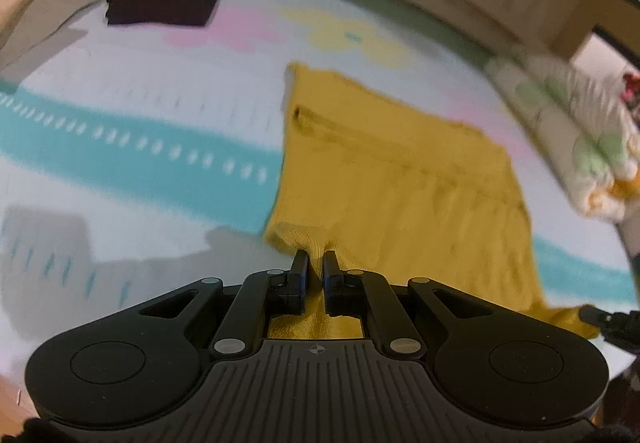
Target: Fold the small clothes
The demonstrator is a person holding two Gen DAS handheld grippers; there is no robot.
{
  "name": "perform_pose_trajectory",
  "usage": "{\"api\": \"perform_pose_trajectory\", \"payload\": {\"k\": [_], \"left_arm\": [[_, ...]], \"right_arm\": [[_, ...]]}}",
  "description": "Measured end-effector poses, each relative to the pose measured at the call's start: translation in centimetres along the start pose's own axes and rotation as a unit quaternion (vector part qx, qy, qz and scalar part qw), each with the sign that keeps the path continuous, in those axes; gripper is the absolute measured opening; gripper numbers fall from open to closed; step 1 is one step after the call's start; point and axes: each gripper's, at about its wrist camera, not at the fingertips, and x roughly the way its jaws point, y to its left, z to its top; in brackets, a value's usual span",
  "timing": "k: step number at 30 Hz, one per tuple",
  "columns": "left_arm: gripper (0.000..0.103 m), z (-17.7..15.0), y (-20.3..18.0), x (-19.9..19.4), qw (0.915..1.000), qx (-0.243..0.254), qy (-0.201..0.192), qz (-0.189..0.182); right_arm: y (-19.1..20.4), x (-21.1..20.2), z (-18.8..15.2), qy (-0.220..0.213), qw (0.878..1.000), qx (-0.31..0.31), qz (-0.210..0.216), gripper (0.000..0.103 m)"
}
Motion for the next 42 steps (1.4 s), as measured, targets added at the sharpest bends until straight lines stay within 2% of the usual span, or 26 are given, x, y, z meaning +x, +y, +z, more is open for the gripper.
{"api": "perform_pose_trajectory", "payload": {"k": [5,11,17,21,26,33,38,42], "left_arm": [[0.007,4.2,-1.3,0.3,0.9997,0.003,-0.023,-0.006],[0.007,10.0,-2.5,2.4,0.9987,-0.005,-0.049,-0.011],[0.007,14.4,-2.6,6.6,0.9978,-0.029,-0.059,-0.004],[0.007,16.3,-1.9,10.1,0.9976,-0.04,-0.055,0.007],[0.004,17.8,-1.1,14.5,0.9967,-0.051,-0.057,0.029],[0.004,18.6,-0.1,17.9,0.9956,-0.048,-0.061,0.052],[0.004,18.2,-0.7,18.4,0.9976,-0.005,-0.051,0.047],[0.004,16.9,-2.1,17.1,0.9958,0.062,-0.05,0.044]], "right_arm": [[1.8,-0.5,3.6,-0.052,0.999,-0.009,0.01,0.017],[3.1,1.2,9.4,-0.092,0.996,-0.01,-0.003,0.017],[2.7,5.2,14.9,-0.108,0.994,0.008,-0.021,0.017],[1.7,8.1,17.3,-0.106,0.994,0.018,-0.033,0.017],[0.4,12.0,19.3,-0.097,0.994,0.015,-0.051,0.017],[-1.7,16.5,20.4,-0.089,0.993,0.014,-0.077,0.017],[-2.7,18.0,20.7,-0.084,0.992,0.015,-0.091,0.019],[-2.6,17.9,20.9,-0.085,0.992,0.01,-0.093,0.023]]}}
